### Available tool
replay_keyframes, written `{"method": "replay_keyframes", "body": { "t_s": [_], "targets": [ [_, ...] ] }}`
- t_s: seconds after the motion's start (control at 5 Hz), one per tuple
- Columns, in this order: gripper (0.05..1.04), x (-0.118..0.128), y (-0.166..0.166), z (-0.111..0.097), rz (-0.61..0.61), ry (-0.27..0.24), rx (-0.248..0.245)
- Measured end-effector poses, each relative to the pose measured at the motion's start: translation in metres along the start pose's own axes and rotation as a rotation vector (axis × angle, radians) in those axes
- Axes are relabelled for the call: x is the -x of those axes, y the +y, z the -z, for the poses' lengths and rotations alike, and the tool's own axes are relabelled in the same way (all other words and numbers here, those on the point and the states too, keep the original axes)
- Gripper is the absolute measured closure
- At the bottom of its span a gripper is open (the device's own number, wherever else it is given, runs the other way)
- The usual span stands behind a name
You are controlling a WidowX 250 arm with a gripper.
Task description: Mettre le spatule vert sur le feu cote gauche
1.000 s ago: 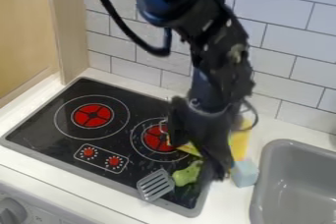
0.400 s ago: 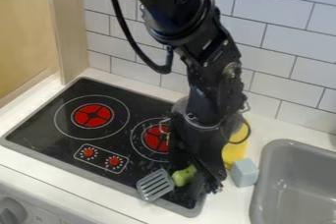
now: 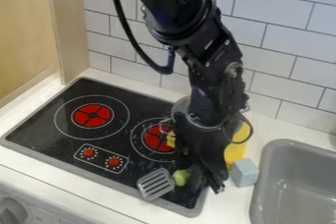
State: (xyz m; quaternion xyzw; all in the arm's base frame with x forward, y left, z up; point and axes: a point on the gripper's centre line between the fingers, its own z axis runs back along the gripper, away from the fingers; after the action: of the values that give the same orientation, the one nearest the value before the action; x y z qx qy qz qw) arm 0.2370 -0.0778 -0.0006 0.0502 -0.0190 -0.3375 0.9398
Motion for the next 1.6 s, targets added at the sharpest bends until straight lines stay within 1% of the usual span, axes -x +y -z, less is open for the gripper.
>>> {"method": "replay_keyframes", "body": {
  "t_s": [0.4, 0.6, 0.8, 1.0, 1.2, 1.4, 1.6],
  "targets": [
    [0.701, 0.002, -0.001, -0.001, 0.011, 0.02, 0.001],
    [0.701, -0.006, 0.004, -0.027, -0.023, -0.069, -0.021],
    [0.701, -0.005, 0.003, -0.043, -0.026, -0.095, -0.016],
    [0.701, -0.003, 0.004, -0.053, -0.023, -0.105, -0.034],
    [0.701, 0.001, 0.011, -0.064, -0.046, -0.113, -0.062],
    [0.701, -0.001, 0.027, -0.072, -0.081, -0.112, -0.078],
    [0.701, 0.01, 0.051, -0.082, -0.169, -0.126, -0.083]
  ]
}}
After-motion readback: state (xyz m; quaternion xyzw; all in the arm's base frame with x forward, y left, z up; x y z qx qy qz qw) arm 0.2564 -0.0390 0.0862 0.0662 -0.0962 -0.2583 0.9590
